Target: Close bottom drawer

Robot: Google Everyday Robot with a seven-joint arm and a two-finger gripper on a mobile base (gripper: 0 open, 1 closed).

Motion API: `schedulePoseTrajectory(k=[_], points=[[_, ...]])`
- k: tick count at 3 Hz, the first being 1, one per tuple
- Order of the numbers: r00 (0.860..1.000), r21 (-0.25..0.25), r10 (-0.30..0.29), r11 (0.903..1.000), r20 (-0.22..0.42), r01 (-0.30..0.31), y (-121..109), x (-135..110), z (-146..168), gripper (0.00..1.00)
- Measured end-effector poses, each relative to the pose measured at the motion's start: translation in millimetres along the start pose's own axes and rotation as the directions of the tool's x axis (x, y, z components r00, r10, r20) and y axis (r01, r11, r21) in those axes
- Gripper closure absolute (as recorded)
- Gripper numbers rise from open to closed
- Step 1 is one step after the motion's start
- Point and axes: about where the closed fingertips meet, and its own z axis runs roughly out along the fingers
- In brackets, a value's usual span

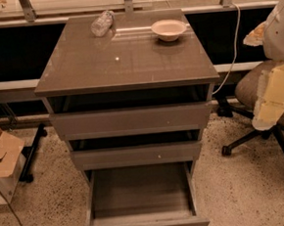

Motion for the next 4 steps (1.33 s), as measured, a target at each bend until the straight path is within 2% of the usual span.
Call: schedulePoseTrajectory(k=[1, 2, 3, 4], points=[[1.0, 0.001, 0.0, 1.0, 0.0, 0.0, 0.0, -0.1, -0.1, 0.0], [1.0, 0.011, -0.002, 0.9999, 0.003, 0.002, -0.2, -1.1, -1.6, 0.2], [0.999, 0.005, -0.028, 0.9996, 0.015, 0.028, 5.4, -1.0, 9.3, 0.43], [0.998, -0.013, -0.053, 0.9985, 0.031, 0.054, 16.5, 8.3, 39.8, 0.66]])
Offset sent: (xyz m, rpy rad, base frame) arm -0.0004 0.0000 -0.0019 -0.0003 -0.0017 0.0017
